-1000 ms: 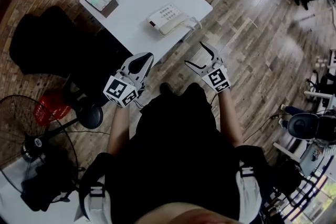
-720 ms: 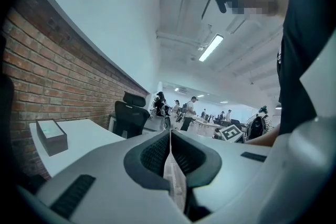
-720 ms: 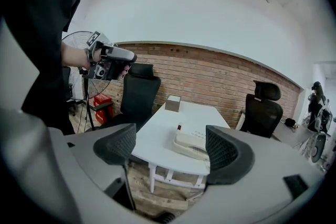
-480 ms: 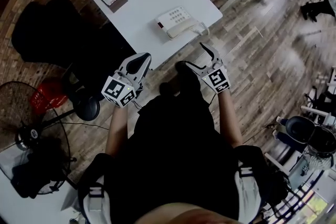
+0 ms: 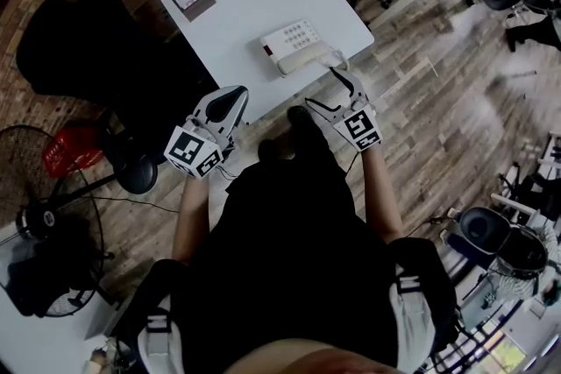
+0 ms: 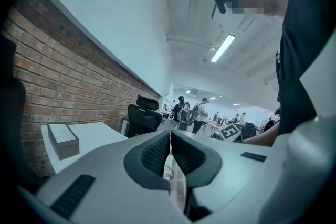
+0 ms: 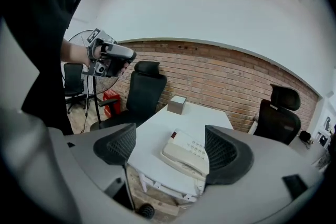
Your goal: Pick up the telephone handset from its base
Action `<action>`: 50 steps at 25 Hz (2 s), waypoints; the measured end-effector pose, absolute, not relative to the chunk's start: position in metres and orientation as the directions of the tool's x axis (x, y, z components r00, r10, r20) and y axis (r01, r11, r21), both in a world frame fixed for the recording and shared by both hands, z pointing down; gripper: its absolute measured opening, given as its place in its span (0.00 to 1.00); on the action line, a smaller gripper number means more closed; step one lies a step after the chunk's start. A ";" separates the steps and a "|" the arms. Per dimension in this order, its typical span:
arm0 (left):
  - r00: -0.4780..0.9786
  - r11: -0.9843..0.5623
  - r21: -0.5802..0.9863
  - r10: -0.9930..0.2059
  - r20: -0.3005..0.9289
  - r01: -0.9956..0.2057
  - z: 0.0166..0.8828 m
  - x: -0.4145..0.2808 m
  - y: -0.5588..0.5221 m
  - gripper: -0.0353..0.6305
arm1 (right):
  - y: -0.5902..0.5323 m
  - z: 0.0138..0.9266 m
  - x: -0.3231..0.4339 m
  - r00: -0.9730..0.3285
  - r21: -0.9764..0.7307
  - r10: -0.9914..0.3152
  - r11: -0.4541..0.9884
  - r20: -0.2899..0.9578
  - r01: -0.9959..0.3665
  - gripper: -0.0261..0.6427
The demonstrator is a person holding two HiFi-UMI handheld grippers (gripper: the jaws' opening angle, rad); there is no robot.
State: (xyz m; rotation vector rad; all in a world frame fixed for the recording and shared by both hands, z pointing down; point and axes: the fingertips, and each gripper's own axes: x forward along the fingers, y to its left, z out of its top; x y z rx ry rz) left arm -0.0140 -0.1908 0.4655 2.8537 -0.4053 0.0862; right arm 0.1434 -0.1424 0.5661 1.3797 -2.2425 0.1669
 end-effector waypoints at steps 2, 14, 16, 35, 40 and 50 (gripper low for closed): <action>0.956 -0.923 0.246 -0.280 0.092 -0.295 0.464 -0.012 -0.198 0.09 | -0.151 0.566 0.146 -0.374 0.157 -0.791 0.499 0.484 -0.852 0.63; 0.913 -0.880 0.245 -0.400 0.078 -0.406 0.459 -0.015 -0.224 0.09 | -0.194 0.574 0.151 -0.462 0.211 -0.690 0.656 0.557 -0.725 0.63; 0.902 -0.869 0.247 -0.424 0.078 -0.429 0.459 -0.018 -0.226 0.09 | -0.199 0.579 0.152 -0.477 0.223 -0.666 0.687 0.573 -0.691 0.64; 0.779 -0.737 0.272 -0.621 0.088 -0.619 0.466 -0.046 -0.238 0.09 | -0.219 0.666 0.162 -0.486 0.229 -0.339 0.935 0.806 -0.273 0.62; 0.749 -0.706 0.272 -0.655 0.100 -0.654 0.469 -0.049 -0.237 0.09 | -0.224 0.686 0.168 -0.470 0.198 -0.266 0.962 0.841 -0.191 0.62; 0.694 -0.647 0.280 -0.711 0.115 -0.709 0.468 -0.058 -0.232 0.09 | -0.238 0.716 0.179 -0.437 0.133 -0.153 0.988 0.886 -0.076 0.60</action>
